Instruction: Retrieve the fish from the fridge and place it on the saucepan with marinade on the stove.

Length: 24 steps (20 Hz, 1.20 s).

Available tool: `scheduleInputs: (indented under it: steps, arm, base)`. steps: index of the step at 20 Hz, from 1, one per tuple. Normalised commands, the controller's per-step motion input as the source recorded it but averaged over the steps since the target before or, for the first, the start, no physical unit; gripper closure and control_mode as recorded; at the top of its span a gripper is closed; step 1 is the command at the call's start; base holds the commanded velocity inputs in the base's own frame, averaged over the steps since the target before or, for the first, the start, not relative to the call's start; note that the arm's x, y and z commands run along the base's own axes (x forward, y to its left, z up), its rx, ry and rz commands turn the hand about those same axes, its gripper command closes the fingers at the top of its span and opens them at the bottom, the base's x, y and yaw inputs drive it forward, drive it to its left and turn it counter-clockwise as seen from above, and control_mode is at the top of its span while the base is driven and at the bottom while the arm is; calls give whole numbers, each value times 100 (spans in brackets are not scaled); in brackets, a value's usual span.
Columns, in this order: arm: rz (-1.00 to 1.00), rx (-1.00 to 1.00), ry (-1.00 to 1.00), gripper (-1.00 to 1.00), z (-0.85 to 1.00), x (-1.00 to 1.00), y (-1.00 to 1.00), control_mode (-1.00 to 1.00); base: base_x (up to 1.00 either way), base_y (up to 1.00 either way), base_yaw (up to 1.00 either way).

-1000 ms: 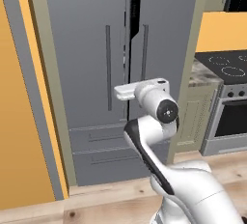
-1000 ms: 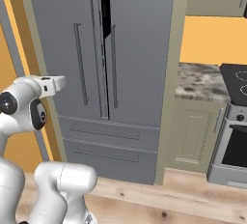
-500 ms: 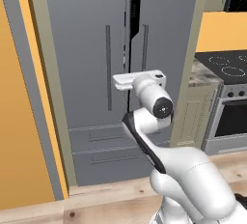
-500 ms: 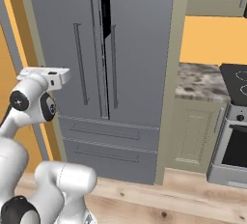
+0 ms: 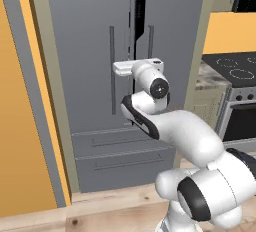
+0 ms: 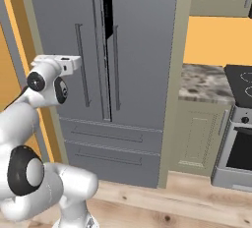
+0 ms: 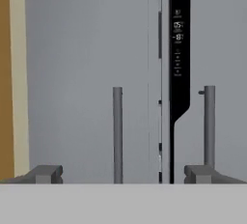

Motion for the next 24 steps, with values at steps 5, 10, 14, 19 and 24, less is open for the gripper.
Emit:
scheduleInputs:
  steps: [5, 10, 14, 19, 24]
  arm:
    - [0, 0, -4, -100, 8, 53, 24, -100]
    - [0, 0, 0, -100, 9, 52, 22, -100]
    - [0, 0, 0, -100, 29, 38, 19, -100]
    - [0, 0, 0, -100, 32, 30, 8, -100]
    - [-1, 0, 5, -100, 7, 48, 1, -100]
  base:
    - [0, 0, 0]
    - [0, 0, 0]
    - [0, 0, 0]
    - [0, 0, 0]
    - [0, 0, 0]
